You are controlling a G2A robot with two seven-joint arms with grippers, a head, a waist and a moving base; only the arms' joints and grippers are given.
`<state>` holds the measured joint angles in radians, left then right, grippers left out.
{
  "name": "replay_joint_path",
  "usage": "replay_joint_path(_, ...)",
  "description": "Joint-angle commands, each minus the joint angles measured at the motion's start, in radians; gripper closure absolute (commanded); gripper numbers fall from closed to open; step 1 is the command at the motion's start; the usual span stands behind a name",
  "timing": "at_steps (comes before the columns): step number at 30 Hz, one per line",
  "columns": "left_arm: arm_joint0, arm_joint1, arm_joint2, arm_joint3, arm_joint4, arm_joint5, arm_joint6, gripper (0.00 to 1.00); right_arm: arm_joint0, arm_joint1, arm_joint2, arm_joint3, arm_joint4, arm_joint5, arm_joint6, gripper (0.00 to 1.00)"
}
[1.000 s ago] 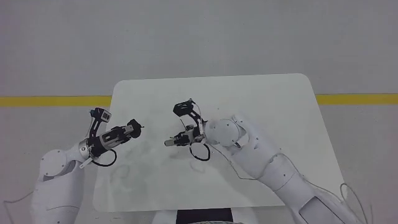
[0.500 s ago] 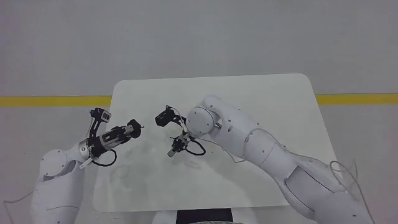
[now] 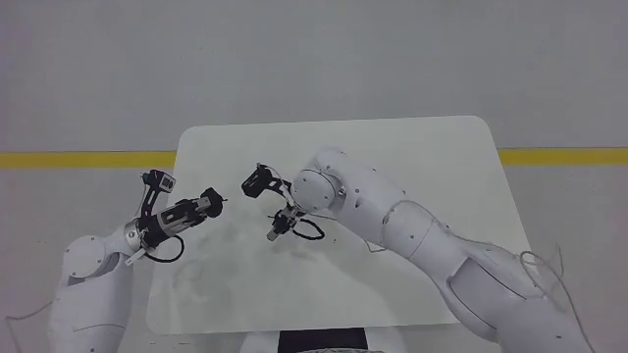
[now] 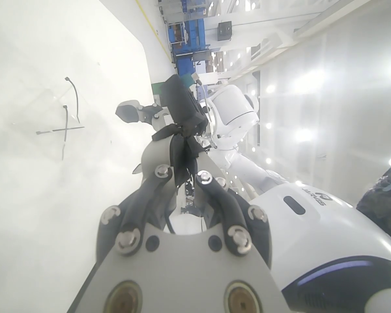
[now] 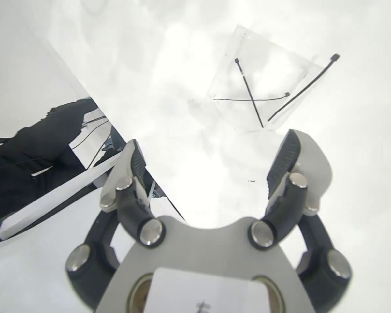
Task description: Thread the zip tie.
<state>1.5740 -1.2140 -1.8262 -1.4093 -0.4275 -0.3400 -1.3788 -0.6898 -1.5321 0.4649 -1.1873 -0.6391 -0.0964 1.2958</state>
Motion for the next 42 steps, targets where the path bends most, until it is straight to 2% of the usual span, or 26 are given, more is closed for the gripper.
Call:
replay_joint_path(1, 0.0, 0.0, 0.0, 0.0, 0.0, 0.0, 0.0, 1.0, 0.032, -0.019, -0.019, 0.039, 0.002, -0.019, -0.004, 0.0)
replay_joint_path(6, 0.0, 0.0, 0.0, 0.0, 0.0, 0.0, 0.0, 1.0, 0.093, -0.077, -0.065, 0.155, 0.027, -0.054, -0.035, 0.0)
replay_joint_path(9, 0.0, 0.0, 0.001, -0.001, 0.0, 0.002, 0.007, 1.0, 0.122, -0.116, -0.083, 0.253, 0.06, -0.046, -0.053, 0.0)
replay_joint_path(11, 0.007, 0.002, 0.01, -0.017, -0.011, 0.01, 0.023, 1.0, 0.136, -0.14, -0.091, 0.311, 0.082, -0.052, -0.071, 0.0)
replay_joint_path(13, 0.016, 0.006, 0.005, -0.031, -0.042, 0.014, 0.005, 1.0, 0.145, -0.158, -0.098, 0.348, 0.09, -0.064, -0.084, 0.0)
replay_joint_path(21, 0.051, 0.036, -0.044, -0.106, -0.215, 0.065, -0.011, 1.0, 0.145, -0.158, -0.098, 0.348, 0.09, -0.064, -0.084, 0.0)
replay_joint_path(25, 0.066, 0.054, -0.049, -0.138, -0.246, 0.073, -0.011, 1.0, 0.145, -0.158, -0.098, 0.348, 0.09, -0.064, -0.084, 0.0)
replay_joint_path(28, 0.066, 0.054, -0.049, -0.138, -0.246, 0.073, -0.011, 1.0, 0.136, -0.158, -0.11, 0.335, 0.055, -0.065, -0.103, 0.0)
replay_joint_path(32, 0.066, 0.054, -0.049, -0.138, -0.246, 0.073, -0.011, 1.0, 0.142, -0.171, -0.134, 0.32, 0.005, -0.06, -0.079, 0.0)
replay_joint_path(35, 0.066, 0.054, -0.049, -0.138, -0.246, 0.073, -0.011, 1.0, 0.148, -0.192, -0.157, 0.322, -0.02, -0.061, -0.063, 0.0)
replay_joint_path(39, 0.066, 0.054, -0.049, -0.138, -0.246, 0.073, -0.011, 1.0, 0.157, -0.223, -0.176, 0.361, -0.033, -0.068, -0.069, 0.0)
replay_joint_path(40, 0.066, 0.054, -0.049, -0.138, -0.246, 0.073, -0.011, 1.0, 0.159, -0.23, -0.178, 0.373, -0.035, -0.069, -0.072, 0.02)
replay_joint_path(42, 0.066, 0.054, -0.049, -0.138, -0.246, 0.073, -0.011, 1.0, 0.162, -0.244, -0.182, 0.403, -0.037, -0.074, -0.081, 0.36)
